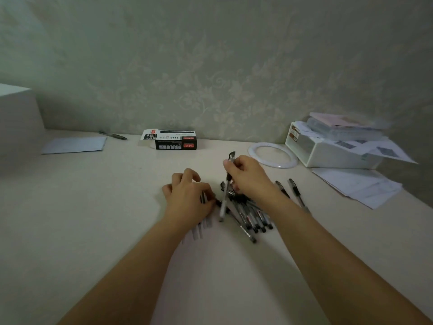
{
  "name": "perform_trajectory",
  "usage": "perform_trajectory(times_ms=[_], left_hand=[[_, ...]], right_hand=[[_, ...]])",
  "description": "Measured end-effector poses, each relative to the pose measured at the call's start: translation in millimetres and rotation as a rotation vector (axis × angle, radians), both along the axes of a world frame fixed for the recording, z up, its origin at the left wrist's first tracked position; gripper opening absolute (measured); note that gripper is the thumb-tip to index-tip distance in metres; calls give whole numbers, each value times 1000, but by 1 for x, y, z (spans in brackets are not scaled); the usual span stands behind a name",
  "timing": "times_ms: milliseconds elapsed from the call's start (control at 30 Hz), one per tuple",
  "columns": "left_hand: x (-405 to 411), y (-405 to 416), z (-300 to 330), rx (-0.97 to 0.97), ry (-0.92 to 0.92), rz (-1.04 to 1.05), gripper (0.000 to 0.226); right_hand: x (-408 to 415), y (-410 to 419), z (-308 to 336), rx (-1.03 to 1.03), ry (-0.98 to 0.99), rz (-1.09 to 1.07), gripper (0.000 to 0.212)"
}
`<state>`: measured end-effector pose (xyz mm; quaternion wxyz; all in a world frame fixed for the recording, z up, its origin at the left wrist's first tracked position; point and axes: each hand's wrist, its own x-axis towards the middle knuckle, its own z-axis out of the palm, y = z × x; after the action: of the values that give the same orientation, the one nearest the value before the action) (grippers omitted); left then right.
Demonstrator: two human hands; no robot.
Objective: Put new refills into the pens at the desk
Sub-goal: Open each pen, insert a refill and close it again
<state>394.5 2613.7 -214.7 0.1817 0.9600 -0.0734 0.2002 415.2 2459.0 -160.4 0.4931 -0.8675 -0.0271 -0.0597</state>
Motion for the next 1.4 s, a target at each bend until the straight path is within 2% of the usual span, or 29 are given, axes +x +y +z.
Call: perform_trajectory(times_ms=[100, 200, 300, 400, 500, 567, 733, 900, 1100, 1233, 1400], left_hand=[[4, -1, -1, 51, -1, -26, 15], [10, 1, -3, 33, 6, -52, 14], [26, 5, 14, -236, 85, -162, 25], [30, -1, 30, -336, 141, -282, 35], [12, -9, 25, -347, 121, -327, 45], [2, -12, 18, -243, 111, -378, 50], [-7, -11, 15, -176, -8, -399, 18], [-9, -12, 17, -45, -50, -321, 26], [-14, -15, 17, -119, -60, -401, 15], [-12, -8, 13, -59, -89, -324, 14], [-14, -5, 11, 39, -168, -215, 24]], right_hand=[[5, 11, -19, 262, 112, 37, 31], [17, 10, -29, 384, 151, 75, 32], [27, 5, -27, 483, 101, 109, 29], [14, -3, -28, 628, -11, 101, 26], [-11, -10, -37, 587, -108, 148, 19], [-21, -15, -41, 582, -120, 180, 13], [-27, -18, -38, 527, -172, 262, 9], [-27, -24, -36, 504, -219, 226, 7], [-25, -24, -40, 465, -216, 273, 4], [-24, -21, -45, 476, -207, 311, 2], [-22, -19, -49, 506, -197, 333, 5]])
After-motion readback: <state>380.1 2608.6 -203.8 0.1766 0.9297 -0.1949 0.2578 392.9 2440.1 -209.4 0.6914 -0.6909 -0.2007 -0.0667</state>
